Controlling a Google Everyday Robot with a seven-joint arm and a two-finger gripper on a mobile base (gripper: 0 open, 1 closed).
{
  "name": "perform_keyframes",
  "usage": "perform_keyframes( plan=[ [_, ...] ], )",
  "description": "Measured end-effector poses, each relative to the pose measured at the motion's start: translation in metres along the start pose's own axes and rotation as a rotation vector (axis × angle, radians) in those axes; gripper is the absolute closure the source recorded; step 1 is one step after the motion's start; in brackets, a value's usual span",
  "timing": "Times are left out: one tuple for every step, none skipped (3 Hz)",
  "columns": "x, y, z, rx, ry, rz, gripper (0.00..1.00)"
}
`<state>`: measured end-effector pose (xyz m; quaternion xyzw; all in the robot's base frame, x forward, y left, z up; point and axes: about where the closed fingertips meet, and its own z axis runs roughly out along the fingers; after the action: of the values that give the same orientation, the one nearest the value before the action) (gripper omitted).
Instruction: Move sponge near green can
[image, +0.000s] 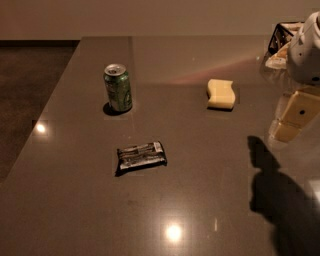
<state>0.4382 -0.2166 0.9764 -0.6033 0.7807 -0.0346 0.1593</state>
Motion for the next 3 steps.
perform_keyframes(
  plan=[
    [0.000, 0.000, 0.000, 0.000, 0.000, 0.000, 0.00],
    [-0.006, -0.016, 0.004, 0.000, 0.006, 0.052, 0.00],
    [-0.014, -0.056, 0.023, 0.007, 0.000, 0.180, 0.00]
  ],
)
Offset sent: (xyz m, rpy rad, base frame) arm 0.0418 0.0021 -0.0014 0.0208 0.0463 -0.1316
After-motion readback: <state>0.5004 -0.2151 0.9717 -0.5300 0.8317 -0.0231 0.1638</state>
